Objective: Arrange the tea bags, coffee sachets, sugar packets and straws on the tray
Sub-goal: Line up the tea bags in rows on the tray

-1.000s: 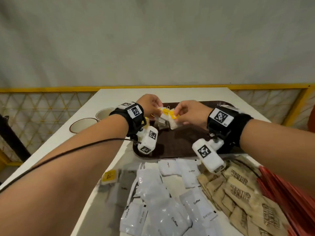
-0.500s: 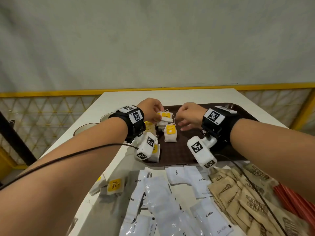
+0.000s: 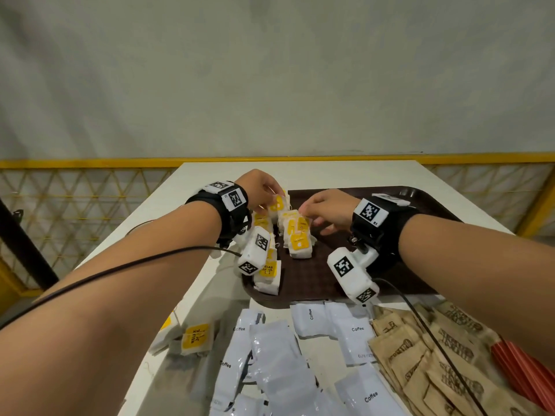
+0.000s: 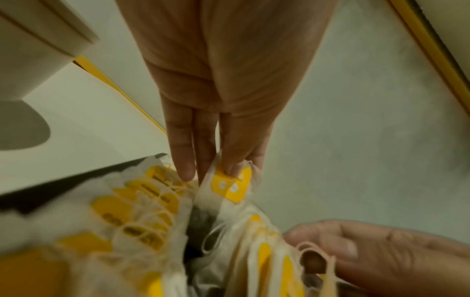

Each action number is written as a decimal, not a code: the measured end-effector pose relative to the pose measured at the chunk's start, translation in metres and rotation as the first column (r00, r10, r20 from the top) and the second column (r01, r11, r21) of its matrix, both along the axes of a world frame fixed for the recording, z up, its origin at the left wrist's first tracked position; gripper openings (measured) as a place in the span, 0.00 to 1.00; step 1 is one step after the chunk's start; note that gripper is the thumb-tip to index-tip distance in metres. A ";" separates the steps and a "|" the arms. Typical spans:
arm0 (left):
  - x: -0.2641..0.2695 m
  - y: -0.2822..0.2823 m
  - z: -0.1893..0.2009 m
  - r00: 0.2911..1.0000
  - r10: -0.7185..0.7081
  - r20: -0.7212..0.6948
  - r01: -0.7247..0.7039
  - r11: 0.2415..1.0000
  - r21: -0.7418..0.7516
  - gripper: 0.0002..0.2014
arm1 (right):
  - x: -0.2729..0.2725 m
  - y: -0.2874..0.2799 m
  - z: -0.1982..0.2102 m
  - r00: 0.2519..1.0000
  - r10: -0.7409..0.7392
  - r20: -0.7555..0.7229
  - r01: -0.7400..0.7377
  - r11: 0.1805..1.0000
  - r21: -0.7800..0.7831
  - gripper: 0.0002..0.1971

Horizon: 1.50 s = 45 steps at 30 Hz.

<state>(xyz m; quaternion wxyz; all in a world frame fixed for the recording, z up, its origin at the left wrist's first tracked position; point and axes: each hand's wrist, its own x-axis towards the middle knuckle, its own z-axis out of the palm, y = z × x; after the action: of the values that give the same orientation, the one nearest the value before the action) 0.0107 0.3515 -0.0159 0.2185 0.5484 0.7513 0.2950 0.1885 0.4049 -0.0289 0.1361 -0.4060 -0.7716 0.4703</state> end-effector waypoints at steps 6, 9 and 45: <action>0.003 0.008 -0.001 0.994 -0.032 -0.102 0.027 0.999 -0.044 0.07 | -0.010 0.004 -0.009 0.997 0.055 0.057 -0.060 0.994 0.093 0.07; 0.005 0.008 -0.001 0.992 -0.068 -0.102 0.061 0.996 -0.068 0.07 | -0.010 0.004 -0.009 0.992 0.096 0.087 -0.106 0.986 0.125 0.12; -0.003 -0.002 0.004 0.950 -0.009 -0.311 -0.025 0.994 -0.104 0.07 | -0.003 0.009 -0.011 0.997 0.058 0.042 -0.057 0.998 -0.031 0.16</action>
<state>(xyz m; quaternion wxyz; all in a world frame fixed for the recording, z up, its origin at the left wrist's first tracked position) 0.0079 0.3494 -0.0121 0.1252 0.5726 0.7931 0.1654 0.1853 0.4136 -0.0401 0.0999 -0.3959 -0.7786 0.4765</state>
